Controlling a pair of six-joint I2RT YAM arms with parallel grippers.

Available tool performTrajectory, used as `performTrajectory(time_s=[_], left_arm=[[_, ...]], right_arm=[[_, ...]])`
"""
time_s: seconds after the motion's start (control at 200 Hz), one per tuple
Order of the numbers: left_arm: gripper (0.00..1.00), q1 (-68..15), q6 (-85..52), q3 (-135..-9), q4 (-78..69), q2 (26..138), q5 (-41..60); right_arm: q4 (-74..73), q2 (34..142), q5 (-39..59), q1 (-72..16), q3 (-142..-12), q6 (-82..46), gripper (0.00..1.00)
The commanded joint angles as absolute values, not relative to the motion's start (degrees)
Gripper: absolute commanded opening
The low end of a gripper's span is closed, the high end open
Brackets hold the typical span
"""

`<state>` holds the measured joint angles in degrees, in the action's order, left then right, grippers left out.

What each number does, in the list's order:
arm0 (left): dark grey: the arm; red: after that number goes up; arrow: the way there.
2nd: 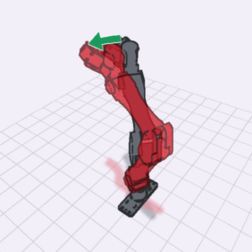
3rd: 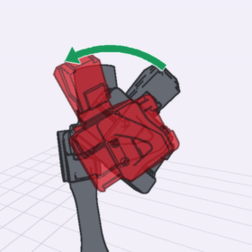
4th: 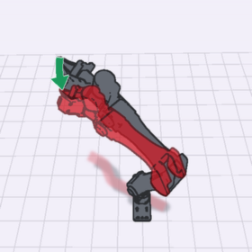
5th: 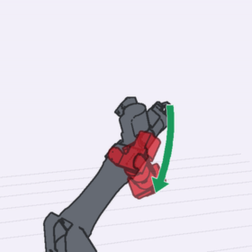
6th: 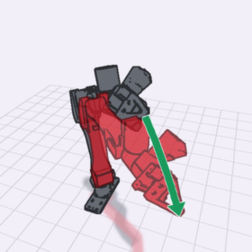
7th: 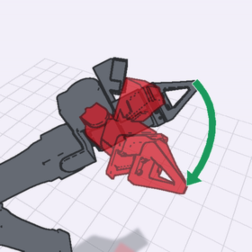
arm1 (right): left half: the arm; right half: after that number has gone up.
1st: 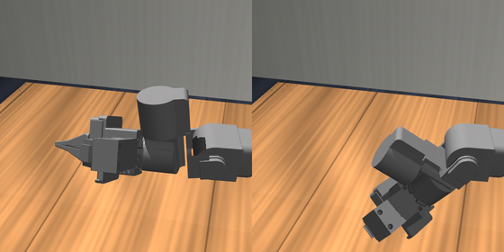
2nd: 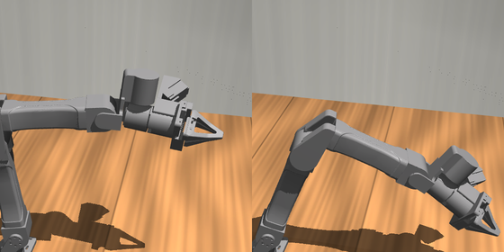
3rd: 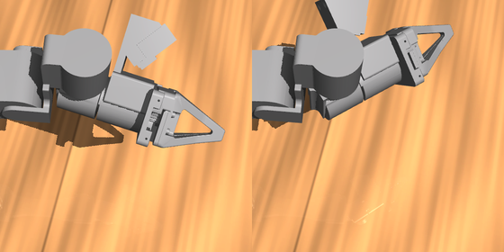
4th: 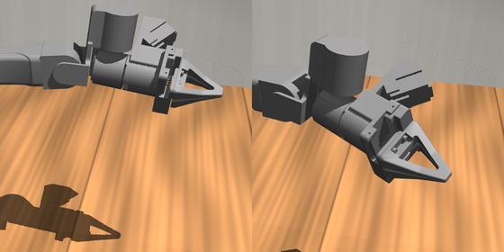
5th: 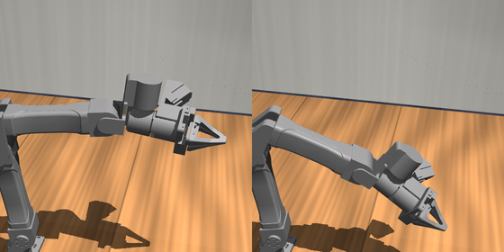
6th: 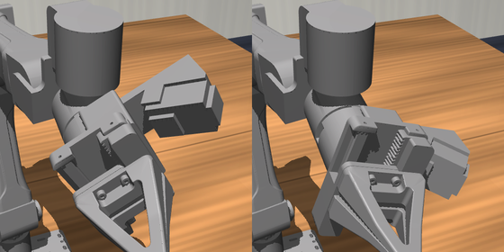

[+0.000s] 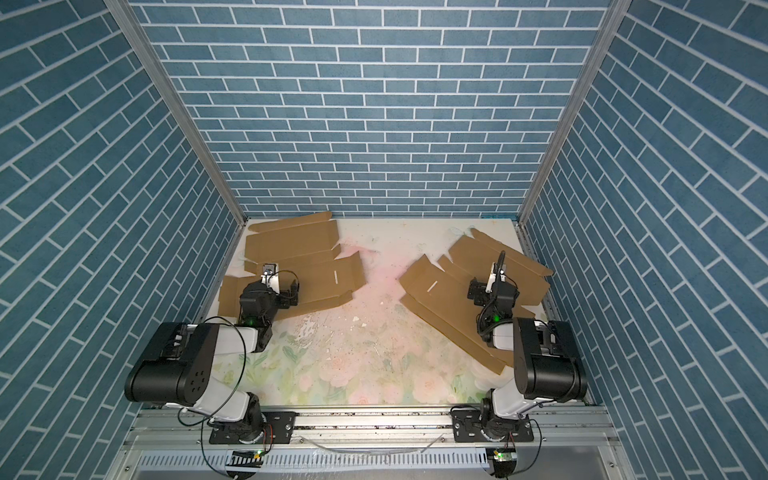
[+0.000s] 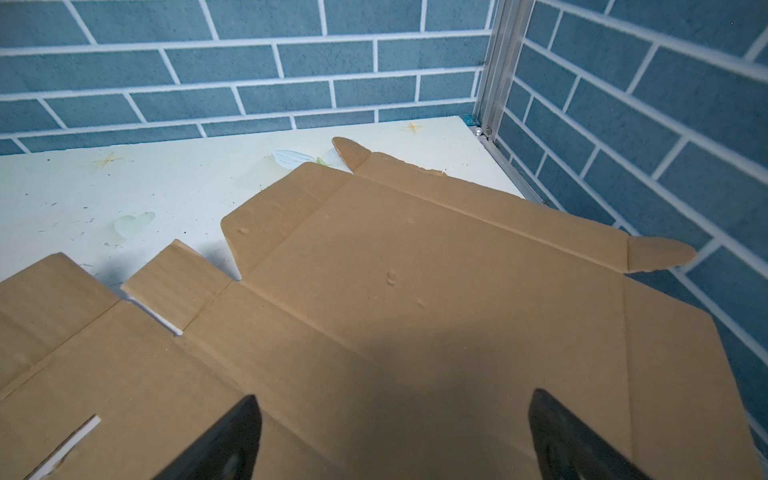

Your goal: Fold the paper box

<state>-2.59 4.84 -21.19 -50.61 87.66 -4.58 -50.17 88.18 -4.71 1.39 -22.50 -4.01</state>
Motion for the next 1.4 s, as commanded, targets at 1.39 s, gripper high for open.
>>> performTrajectory(time_s=[1.39], left_arm=[[0.94, -9.32, -19.84, -41.65, 6.53, 57.7, -2.97]], right_arm=[[1.1, 67.94, 11.43, -6.95, -40.72, -48.46, 0.78]])
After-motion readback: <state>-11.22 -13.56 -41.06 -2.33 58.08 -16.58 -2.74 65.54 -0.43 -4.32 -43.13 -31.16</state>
